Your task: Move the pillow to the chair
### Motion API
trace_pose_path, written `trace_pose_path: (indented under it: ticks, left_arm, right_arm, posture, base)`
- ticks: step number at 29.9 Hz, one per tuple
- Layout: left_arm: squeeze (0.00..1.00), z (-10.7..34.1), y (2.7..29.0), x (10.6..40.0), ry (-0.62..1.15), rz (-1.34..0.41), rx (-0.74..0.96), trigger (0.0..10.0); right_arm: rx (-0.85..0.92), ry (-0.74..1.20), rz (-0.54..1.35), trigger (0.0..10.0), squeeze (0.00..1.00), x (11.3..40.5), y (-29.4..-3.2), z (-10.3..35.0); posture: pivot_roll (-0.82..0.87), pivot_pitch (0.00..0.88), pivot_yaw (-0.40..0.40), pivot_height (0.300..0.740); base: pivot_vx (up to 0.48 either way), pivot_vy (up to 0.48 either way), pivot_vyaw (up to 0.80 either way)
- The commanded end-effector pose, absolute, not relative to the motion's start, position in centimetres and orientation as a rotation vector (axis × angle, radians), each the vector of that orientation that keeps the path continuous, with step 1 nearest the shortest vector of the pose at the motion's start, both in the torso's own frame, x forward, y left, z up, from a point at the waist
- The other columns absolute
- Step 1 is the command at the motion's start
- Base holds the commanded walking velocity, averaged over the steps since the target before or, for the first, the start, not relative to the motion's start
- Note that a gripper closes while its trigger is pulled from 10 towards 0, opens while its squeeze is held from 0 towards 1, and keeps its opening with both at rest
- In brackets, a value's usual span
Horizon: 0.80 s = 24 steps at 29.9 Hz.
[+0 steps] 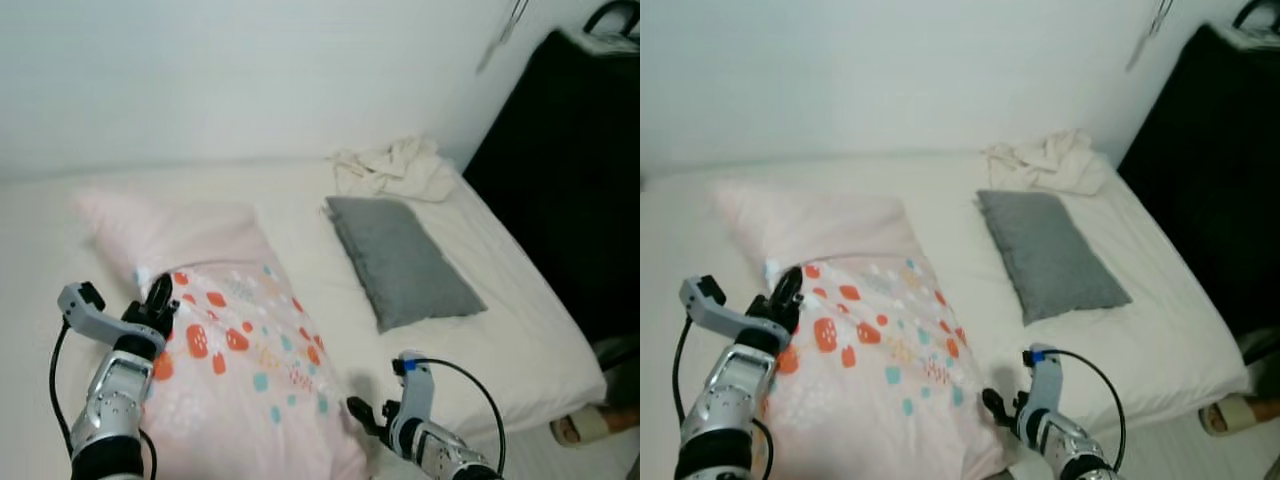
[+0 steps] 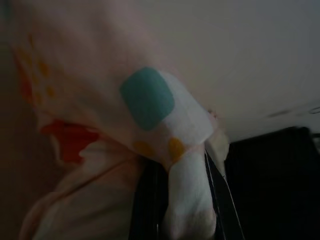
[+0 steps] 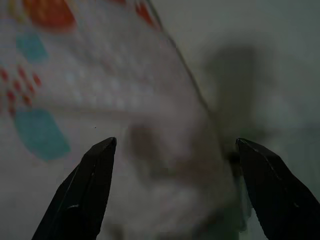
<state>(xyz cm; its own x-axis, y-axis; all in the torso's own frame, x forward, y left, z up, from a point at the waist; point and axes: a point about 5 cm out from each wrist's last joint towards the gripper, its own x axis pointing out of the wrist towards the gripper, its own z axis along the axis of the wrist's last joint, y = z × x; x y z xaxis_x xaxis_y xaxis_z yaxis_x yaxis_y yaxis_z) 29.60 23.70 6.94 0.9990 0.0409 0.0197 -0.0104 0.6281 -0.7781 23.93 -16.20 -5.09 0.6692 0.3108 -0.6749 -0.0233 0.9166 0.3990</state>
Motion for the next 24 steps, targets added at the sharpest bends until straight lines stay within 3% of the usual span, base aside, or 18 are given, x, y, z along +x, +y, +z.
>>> trace_pose_path:
  ticks: [1, 12, 24]
  left_arm:
    - [0.00, 7.2, 23.4, 29.8, -0.052, 0.014, -0.863, 10.0]
    - [0.00, 2.0, 22.2, 28.1, 0.196, 0.064, -0.723, 10.0]
    - [0.00, 0.4, 23.8, 27.2, 0.251, 0.181, -0.621, 10.0]
  right_arm:
    - [0.370, 0.858, 0.169, 10.0, 0.00, 23.0, -16.8, -5.7]
    - [0.409, 0.842, 0.168, 10.0, 0.00, 23.0, -16.7, -5.7]
    - [0.396, 0.845, 0.198, 10.0, 0.00, 23.1, -16.2, -5.6]
  posture:
    - [-0.09, 0.120, -0.048, 0.708]
    - [-0.10, 0.111, -0.036, 0.713]
    - [-0.09, 0.095, -0.033, 0.740]
  base:
    - [0.000, 0.000, 0.00]
    - [0.000, 0.000, 0.00]
    - [0.000, 0.000, 0.00]
